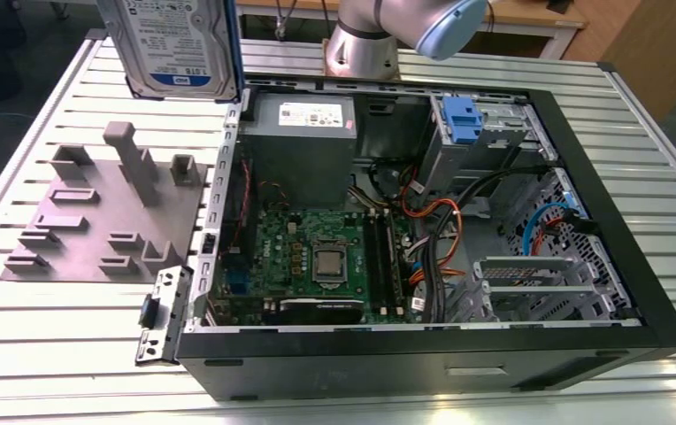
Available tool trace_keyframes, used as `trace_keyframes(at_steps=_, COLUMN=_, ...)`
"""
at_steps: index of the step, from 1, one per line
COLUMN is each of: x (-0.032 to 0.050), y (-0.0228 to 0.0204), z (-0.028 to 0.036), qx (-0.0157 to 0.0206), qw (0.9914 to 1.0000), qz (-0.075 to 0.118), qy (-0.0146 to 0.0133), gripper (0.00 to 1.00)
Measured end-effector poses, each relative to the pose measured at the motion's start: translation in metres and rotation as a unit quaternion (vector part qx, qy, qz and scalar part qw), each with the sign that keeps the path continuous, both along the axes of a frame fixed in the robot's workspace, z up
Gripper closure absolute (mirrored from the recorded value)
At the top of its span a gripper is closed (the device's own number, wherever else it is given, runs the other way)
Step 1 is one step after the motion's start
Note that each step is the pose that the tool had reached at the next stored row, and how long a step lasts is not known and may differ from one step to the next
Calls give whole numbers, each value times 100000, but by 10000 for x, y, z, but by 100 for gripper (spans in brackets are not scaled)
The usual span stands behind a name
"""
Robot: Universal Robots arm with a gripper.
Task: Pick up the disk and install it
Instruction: 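Pick up the disk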
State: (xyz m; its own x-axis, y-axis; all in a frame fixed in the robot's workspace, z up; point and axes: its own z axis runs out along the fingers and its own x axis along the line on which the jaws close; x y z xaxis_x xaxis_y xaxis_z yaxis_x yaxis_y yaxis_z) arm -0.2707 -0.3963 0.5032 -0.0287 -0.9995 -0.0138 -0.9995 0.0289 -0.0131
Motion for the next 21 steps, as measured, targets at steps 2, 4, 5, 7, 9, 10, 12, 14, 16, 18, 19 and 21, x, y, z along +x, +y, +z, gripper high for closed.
trace_keyframes(at_steps=2, x=13, y=0, z=0, qx=4, qw=100000, qz=-2, qy=-1, gripper=64)
trace_keyframes(at_steps=4, x=24, y=0, z=0, qx=-1, qw=100000, qz=-2, qy=1, gripper=64)
trace_keyframes(at_steps=5, x=27, y=0, z=0, qx=2, qw=100000, qz=-4, qy=1, gripper=64)
trace_keyframes(at_steps=7, x=32, y=0, z=0, qx=1, qw=100000, qz=-5, qy=2, gripper=64)
trace_keyframes(at_steps=9, x=36, y=0, z=0, qx=4, qw=100000, qz=-2, qy=-1, gripper=64)
trace_keyframes(at_steps=10, x=39, y=0, z=0, qx=5, qw=100000, qz=-4, qy=-2, gripper=64)
trace_keyframes(at_steps=12, x=41, y=0, z=0, qx=2, qw=100000, qz=0, qy=0, gripper=64)
trace_keyframes(at_steps=14, x=47, y=0, z=0, qx=1, qw=100000, qz=3, qy=4, gripper=64)
trace_keyframes(at_steps=16, x=55, y=0, z=0, qx=1, qw=100000, qz=0, qy=2, gripper=64)
trace_keyframes(at_steps=18, x=65, y=0, z=0, qx=2, qw=100000, qz=0, qy=1, gripper=64)
trace_keyframes(at_steps=19, x=69, y=0, z=0, qx=4, qw=100000, qz=-3, qy=-1, gripper=64)
trace_keyframes(at_steps=21, x=79, y=0, z=0, qx=3, qw=100000, qz=0, qy=-1, gripper=64)
